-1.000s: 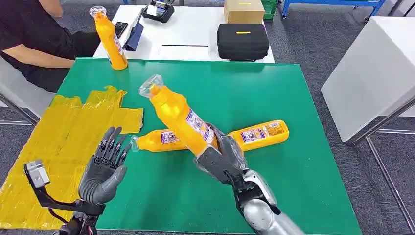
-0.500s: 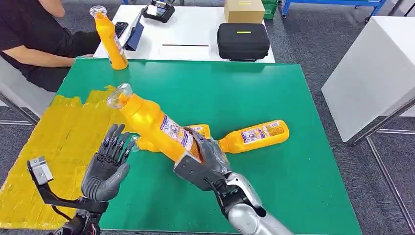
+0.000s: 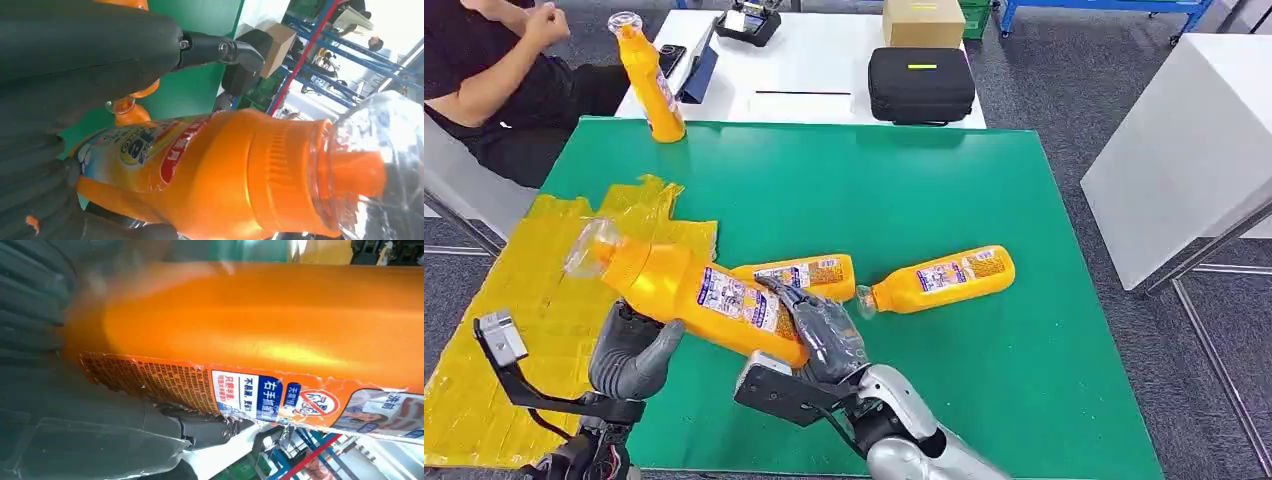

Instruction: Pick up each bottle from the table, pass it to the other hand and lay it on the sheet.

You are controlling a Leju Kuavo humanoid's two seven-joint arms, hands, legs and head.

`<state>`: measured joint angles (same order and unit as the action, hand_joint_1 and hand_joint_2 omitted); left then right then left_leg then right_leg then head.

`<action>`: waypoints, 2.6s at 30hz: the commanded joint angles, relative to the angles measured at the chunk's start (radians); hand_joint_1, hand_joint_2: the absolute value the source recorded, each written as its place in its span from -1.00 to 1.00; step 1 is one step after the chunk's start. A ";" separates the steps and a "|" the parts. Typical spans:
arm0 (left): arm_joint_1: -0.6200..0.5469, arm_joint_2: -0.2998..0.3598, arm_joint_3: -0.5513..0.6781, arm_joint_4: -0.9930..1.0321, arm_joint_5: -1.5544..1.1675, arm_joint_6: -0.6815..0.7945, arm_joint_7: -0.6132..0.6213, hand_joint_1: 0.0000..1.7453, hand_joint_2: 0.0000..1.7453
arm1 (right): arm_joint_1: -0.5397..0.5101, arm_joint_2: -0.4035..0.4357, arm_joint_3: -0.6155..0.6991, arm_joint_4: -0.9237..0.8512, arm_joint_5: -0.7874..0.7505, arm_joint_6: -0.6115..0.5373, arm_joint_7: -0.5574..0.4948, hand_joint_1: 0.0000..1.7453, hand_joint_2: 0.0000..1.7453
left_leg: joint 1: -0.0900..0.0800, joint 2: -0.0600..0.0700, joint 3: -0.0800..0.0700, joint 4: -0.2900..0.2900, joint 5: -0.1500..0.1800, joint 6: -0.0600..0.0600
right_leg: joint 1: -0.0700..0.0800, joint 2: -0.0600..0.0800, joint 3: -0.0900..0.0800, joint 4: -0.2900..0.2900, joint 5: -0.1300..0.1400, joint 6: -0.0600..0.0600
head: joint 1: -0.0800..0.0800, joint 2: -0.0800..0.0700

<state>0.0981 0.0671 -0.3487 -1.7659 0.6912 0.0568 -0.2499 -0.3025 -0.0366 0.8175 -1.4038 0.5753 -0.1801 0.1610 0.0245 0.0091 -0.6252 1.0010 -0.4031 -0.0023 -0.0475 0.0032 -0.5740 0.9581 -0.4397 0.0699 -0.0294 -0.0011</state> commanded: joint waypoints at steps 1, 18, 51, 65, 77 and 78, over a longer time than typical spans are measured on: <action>-0.016 -0.011 0.044 0.028 0.030 0.015 0.003 -1.00 1.00 | -0.051 -0.027 0.128 0.062 0.110 -0.031 -0.018 1.00 1.00 | 0.000 0.000 0.005 0.000 -0.001 0.001 | 0.001 0.000 0.005 0.000 -0.001 -0.006 | 0.000 0.000; 0.001 -0.009 0.087 0.005 0.061 0.035 -0.012 1.00 1.00 | -0.054 0.005 0.191 0.048 0.168 0.086 0.000 1.00 1.00 | 0.000 0.000 0.004 0.000 -0.002 0.001 | 0.001 0.000 0.003 0.000 -0.001 -0.006 | 0.000 0.000; 0.014 -0.028 0.227 -0.004 -0.364 0.223 -0.128 1.00 1.00 | 0.093 -0.052 -0.031 -0.106 0.258 0.016 0.061 -1.00 -1.00 | 0.001 -0.004 0.001 -0.001 0.000 0.001 | 0.001 -0.004 0.002 -0.001 -0.001 -0.004 | 0.000 0.000; 0.020 0.018 0.374 0.122 -1.328 0.641 -0.244 1.00 1.00 | 0.307 -0.072 -0.279 -0.364 0.332 -0.021 0.024 -1.00 -1.00 | 0.000 -0.003 0.002 -0.001 -0.001 0.001 | 0.000 -0.003 0.002 0.000 -0.001 -0.005 | 0.000 0.000; -0.065 0.094 0.292 0.435 -1.815 0.641 -0.187 1.00 1.00 | 0.241 -0.053 -0.228 -0.305 0.310 0.045 0.017 -1.00 -1.00 | 0.000 -0.001 0.006 -0.003 0.000 0.001 | 0.001 -0.002 0.005 -0.002 -0.001 -0.006 | 0.000 0.000; -0.076 0.115 0.265 0.504 -1.835 0.641 -0.159 1.00 1.00 | 0.246 -0.064 -0.225 -0.304 0.298 0.043 0.009 -1.00 -1.00 | -0.001 -0.001 0.004 -0.002 0.000 0.001 | 0.000 -0.002 0.003 -0.001 -0.001 -0.005 | 0.000 0.000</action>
<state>0.0900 0.1015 -0.0080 -1.5544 -1.0858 0.6855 -0.4551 -0.0264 -0.0919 0.5734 -1.7468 0.8961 -0.1457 0.1831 0.0248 0.0085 -0.6255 1.0009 -0.4023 -0.0023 -0.0473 0.0013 -0.5744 0.9579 -0.4397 0.0697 -0.0294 -0.0011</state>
